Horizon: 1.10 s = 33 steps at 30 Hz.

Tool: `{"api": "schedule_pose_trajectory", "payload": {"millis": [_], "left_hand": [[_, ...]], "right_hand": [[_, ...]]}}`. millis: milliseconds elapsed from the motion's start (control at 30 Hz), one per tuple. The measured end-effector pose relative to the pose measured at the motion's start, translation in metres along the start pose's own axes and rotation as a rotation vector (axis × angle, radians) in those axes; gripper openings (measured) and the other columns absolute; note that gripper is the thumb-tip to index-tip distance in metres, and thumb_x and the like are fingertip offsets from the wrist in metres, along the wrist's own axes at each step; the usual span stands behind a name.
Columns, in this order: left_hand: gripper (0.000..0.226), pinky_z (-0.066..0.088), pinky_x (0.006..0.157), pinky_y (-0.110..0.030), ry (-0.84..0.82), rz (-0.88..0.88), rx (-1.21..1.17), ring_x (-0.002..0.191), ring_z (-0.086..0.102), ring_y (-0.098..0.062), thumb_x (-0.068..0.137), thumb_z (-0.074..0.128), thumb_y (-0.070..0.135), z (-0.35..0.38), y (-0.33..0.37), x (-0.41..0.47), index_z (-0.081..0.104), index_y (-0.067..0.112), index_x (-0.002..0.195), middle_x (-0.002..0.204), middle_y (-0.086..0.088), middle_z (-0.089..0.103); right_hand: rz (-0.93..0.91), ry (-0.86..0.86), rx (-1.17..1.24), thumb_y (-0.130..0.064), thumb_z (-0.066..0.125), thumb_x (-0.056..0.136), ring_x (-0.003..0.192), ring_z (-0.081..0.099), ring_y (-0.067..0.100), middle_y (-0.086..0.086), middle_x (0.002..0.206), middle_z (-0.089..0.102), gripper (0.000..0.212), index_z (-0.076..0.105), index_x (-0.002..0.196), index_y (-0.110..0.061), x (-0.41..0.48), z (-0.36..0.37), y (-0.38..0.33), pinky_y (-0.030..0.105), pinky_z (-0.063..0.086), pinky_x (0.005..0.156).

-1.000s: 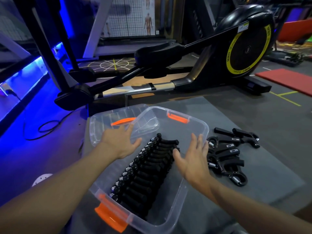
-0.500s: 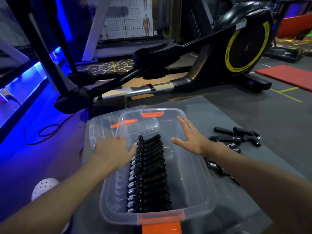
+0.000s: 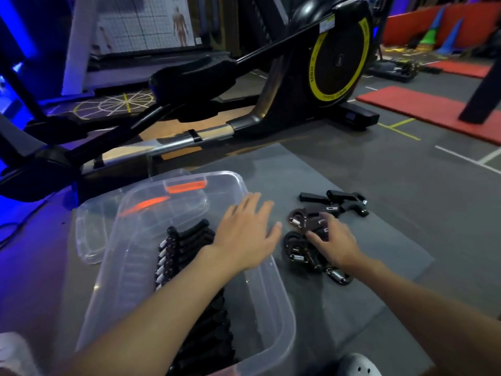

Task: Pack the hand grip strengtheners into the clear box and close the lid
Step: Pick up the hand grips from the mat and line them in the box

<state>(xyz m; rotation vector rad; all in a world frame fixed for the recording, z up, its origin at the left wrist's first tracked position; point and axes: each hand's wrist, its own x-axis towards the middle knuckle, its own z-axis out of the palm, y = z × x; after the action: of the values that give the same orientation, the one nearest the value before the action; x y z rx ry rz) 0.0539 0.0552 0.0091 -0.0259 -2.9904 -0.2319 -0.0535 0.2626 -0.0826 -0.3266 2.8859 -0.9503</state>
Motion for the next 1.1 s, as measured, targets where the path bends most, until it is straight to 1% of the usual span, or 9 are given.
{"api": "schedule_pose_trajectory", "payload": {"millis": [167, 267, 500, 600, 700, 833, 900, 1000, 1100], "left_hand": [[0.066, -0.002, 0.122, -0.047, -0.165, -0.066, 0.005, 0.150, -0.013, -0.014, 0.098, 0.023, 0.056, 0.021, -0.004, 0.005, 0.017, 0.024, 0.155, 0.165, -0.003, -0.003], [0.066, -0.003, 0.121, -0.049, -0.178, -0.065, 0.012, 0.150, -0.016, -0.013, 0.098, 0.022, 0.057, 0.020, -0.004, 0.005, 0.010, 0.027, 0.156, 0.165, -0.002, -0.006], [0.057, 0.001, 0.121, -0.051, -0.170, -0.069, -0.023, 0.149, -0.016, -0.014, 0.099, 0.027, 0.050, 0.020, -0.003, 0.004, 0.021, 0.031, 0.152, 0.164, -0.003, -0.003], [0.054, 0.002, 0.121, -0.051, -0.173, -0.075, -0.040, 0.149, -0.017, -0.013, 0.099, 0.027, 0.048, 0.019, -0.002, 0.003, 0.024, 0.032, 0.150, 0.164, -0.002, -0.002], [0.052, 0.003, 0.121, -0.052, -0.169, -0.077, -0.054, 0.149, -0.016, -0.013, 0.099, 0.028, 0.046, 0.018, -0.001, 0.003, 0.027, 0.033, 0.149, 0.164, -0.002, -0.001], [0.050, 0.003, 0.121, -0.052, -0.172, -0.080, -0.064, 0.149, -0.016, -0.012, 0.099, 0.028, 0.045, 0.018, -0.002, 0.003, 0.028, 0.033, 0.148, 0.164, -0.002, -0.001], [0.050, 0.003, 0.121, -0.053, -0.176, -0.080, -0.060, 0.149, -0.016, -0.012, 0.099, 0.028, 0.045, 0.017, -0.002, 0.003, 0.028, 0.033, 0.148, 0.164, -0.002, -0.001], [0.048, 0.005, 0.120, -0.053, -0.174, -0.080, -0.069, 0.149, -0.015, -0.012, 0.099, 0.028, 0.044, 0.017, -0.001, 0.004, 0.030, 0.034, 0.146, 0.163, -0.003, 0.001], [0.046, 0.006, 0.120, -0.054, -0.168, -0.079, -0.075, 0.149, -0.015, -0.012, 0.099, 0.029, 0.043, 0.017, -0.001, 0.003, 0.032, 0.035, 0.144, 0.163, -0.003, 0.002]], "right_hand": [[0.072, -0.006, -0.070, -0.056, 0.071, 0.075, 0.136, 0.034, 0.029, 0.006, 0.145, 0.039, 0.087, 0.033, 0.146, -0.022, 0.003, 0.012, 0.034, 0.048, 0.032, 0.110], [0.035, -0.021, -0.055, -0.059, 0.077, 0.066, 0.137, 0.033, 0.029, 0.004, 0.150, 0.028, 0.097, 0.034, 0.145, -0.024, 0.005, 0.021, 0.039, 0.047, 0.033, 0.110], [-0.091, -0.159, -0.147, -0.055, 0.082, 0.061, 0.148, 0.005, 0.027, 0.011, 0.161, -0.007, 0.113, 0.024, 0.151, -0.021, -0.005, 0.034, 0.052, 0.041, 0.024, 0.115], [-0.102, -0.092, -0.179, -0.053, 0.081, 0.060, 0.147, 0.007, 0.028, 0.012, 0.159, 0.000, 0.109, 0.026, 0.149, -0.023, -0.016, 0.043, 0.057, 0.040, 0.032, 0.111], [-0.111, -0.067, -0.234, -0.056, 0.078, 0.060, 0.141, 0.021, 0.030, 0.010, 0.152, 0.014, 0.108, 0.026, 0.149, -0.026, -0.022, 0.047, 0.055, 0.041, 0.041, 0.105], [-0.145, -0.014, -0.273, -0.063, 0.074, 0.064, 0.125, 0.040, 0.032, 0.010, 0.136, 0.035, 0.100, 0.033, 0.146, -0.022, -0.017, 0.046, 0.056, 0.043, 0.041, 0.102], [-0.203, 0.035, -0.278, -0.058, 0.071, 0.072, 0.126, 0.040, 0.033, 0.010, 0.142, 0.033, 0.089, 0.036, 0.145, -0.021, -0.008, 0.040, 0.058, 0.045, 0.040, 0.103], [-0.280, -0.083, -0.398, -0.046, 0.066, 0.082, 0.130, 0.034, 0.029, 0.002, 0.156, 0.021, 0.082, 0.026, 0.151, -0.026, 0.005, 0.027, 0.061, 0.041, 0.037, 0.107], [-0.299, -0.095, -0.482, -0.048, 0.068, 0.080, 0.130, 0.034, 0.025, -0.002, 0.151, 0.029, 0.084, 0.027, 0.151, -0.029, 0.009, 0.021, 0.060, 0.038, 0.038, 0.102]]}}
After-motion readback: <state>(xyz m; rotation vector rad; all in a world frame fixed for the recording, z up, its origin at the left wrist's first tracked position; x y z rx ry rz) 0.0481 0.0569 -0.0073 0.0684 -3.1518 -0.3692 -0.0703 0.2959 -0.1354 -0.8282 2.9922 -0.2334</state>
